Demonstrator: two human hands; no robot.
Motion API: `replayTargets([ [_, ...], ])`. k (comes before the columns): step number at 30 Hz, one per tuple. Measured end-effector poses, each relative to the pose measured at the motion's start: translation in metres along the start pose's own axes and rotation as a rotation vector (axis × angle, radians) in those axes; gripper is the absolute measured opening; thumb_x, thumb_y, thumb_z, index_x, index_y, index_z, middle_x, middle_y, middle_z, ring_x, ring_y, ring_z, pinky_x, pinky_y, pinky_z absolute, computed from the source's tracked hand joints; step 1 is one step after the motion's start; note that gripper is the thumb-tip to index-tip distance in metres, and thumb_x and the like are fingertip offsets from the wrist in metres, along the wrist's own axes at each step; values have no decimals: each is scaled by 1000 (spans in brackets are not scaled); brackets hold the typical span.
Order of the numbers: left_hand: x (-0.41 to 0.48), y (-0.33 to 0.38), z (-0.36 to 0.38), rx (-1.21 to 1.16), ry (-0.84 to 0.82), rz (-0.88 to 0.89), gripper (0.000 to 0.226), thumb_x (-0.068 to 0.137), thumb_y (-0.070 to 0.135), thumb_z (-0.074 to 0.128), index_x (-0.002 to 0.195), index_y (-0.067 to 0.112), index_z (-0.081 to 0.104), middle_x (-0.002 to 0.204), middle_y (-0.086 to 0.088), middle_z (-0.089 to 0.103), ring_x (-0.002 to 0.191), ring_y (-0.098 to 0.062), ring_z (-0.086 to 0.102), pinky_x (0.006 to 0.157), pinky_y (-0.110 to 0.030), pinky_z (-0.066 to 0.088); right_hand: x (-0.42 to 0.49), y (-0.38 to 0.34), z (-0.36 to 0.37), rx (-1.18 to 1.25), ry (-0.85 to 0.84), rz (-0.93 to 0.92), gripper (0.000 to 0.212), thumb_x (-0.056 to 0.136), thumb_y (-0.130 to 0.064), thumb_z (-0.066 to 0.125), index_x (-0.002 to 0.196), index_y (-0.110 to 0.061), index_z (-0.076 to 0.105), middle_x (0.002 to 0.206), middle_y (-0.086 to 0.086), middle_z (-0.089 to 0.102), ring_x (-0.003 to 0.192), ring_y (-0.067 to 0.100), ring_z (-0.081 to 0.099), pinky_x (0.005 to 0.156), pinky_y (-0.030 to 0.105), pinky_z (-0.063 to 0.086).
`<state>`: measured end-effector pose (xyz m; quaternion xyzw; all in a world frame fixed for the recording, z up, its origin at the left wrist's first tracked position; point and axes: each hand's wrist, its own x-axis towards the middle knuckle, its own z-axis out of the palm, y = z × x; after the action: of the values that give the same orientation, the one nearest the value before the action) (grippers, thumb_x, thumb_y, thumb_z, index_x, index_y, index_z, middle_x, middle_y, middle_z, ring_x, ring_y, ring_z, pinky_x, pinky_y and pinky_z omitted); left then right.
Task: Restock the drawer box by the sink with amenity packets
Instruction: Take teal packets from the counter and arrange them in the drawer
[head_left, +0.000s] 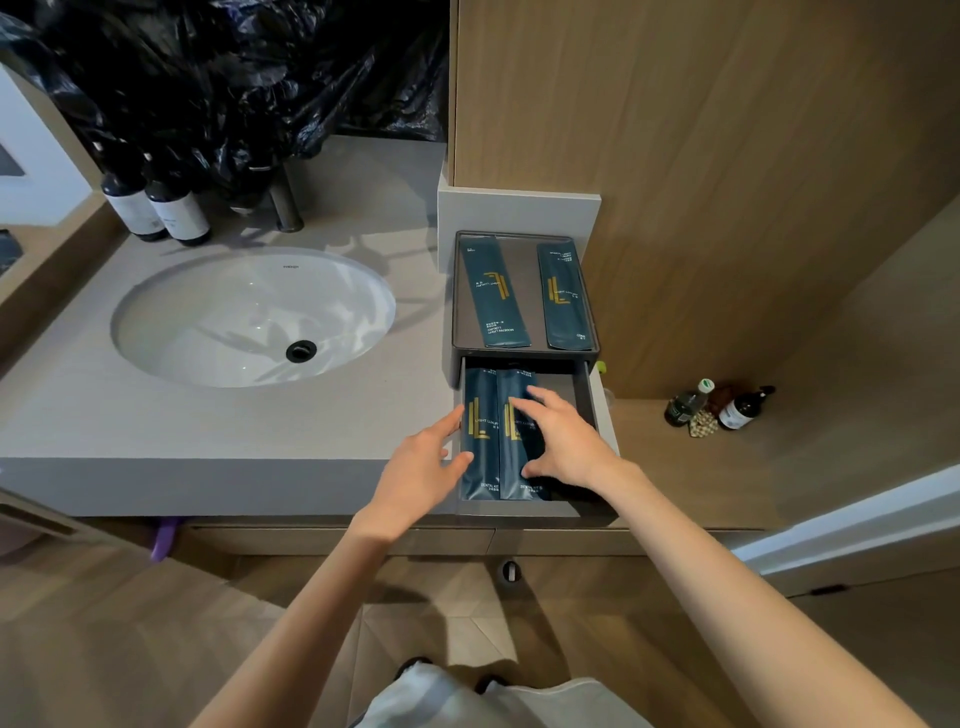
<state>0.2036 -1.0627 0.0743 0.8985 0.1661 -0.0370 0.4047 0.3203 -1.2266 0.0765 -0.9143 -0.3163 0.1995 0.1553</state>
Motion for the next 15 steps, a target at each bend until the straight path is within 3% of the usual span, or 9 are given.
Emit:
replayTargets([
  [4,0,0,-2,-23,-10,1,66,92,26,59,149,33,25,145,4,47,119,-22,59,100,-39,46,9,4,-6,-152,-225,-20,119,67,-26,86,154,-26,5,162,-1,-10,149,20,-8,119,44,21],
  [9,1,-1,-2,-56,-11,9,66,92,25,59,149,33,26,145,5,47,112,-19,63,97,-35,48,14,7,-2,-156,-313,4,126,65,-30,87,153,-32,-4,160,-4,-19,148,25,10,114,43,32],
  [15,1,0,-3,-67,-11,23,66,92,23,59,148,32,26,145,4,47,113,-18,62,99,-35,47,14,8,-3,-150,-310,-38,123,65,-30,87,153,-32,0,160,-4,-17,149,23,5,116,42,28],
])
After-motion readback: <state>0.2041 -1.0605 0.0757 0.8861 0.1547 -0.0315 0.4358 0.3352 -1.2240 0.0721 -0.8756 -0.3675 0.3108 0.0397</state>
